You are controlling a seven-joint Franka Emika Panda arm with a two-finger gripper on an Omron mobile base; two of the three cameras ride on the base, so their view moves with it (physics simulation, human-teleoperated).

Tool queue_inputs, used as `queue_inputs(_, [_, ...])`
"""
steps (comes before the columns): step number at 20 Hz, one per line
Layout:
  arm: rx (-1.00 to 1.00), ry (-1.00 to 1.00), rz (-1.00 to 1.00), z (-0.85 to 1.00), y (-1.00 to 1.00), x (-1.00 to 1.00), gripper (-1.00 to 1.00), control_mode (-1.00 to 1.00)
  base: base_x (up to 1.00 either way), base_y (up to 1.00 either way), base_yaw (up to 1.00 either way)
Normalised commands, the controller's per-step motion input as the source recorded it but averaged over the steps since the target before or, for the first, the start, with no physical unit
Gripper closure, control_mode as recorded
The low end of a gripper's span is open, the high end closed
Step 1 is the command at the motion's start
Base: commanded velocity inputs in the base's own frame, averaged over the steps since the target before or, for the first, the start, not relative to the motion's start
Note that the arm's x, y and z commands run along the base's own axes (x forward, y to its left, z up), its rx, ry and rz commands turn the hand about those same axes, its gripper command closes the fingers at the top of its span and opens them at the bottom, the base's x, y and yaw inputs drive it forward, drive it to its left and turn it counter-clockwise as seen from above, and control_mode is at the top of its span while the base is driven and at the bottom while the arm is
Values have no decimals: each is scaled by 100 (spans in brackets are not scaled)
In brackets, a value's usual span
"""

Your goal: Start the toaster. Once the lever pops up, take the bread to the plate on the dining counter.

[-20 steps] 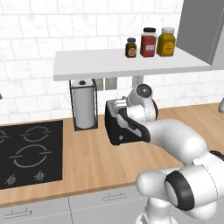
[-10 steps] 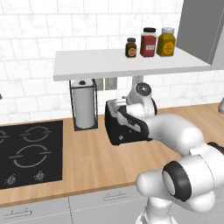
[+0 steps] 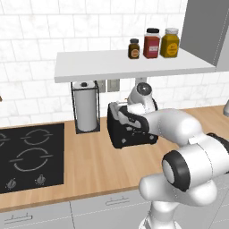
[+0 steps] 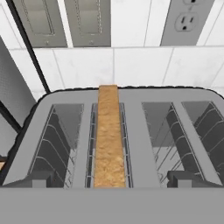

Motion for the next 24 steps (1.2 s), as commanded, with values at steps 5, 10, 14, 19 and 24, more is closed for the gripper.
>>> queue_inputs(5, [0,0,0,-15,0,10,-100,-100,0,0,0])
queue_inputs(10, [0,0,0,-5,0,7,-100,-100,0,0,0])
queue_inputs(14, [0,0,0,0,0,0,-100,-100,0,0,0])
queue_inputs(19, [0,0,0,0,0,0,100,-100,0,0,0])
queue_inputs(24, [0,0,0,0,0,0,100,-100,0,0,0])
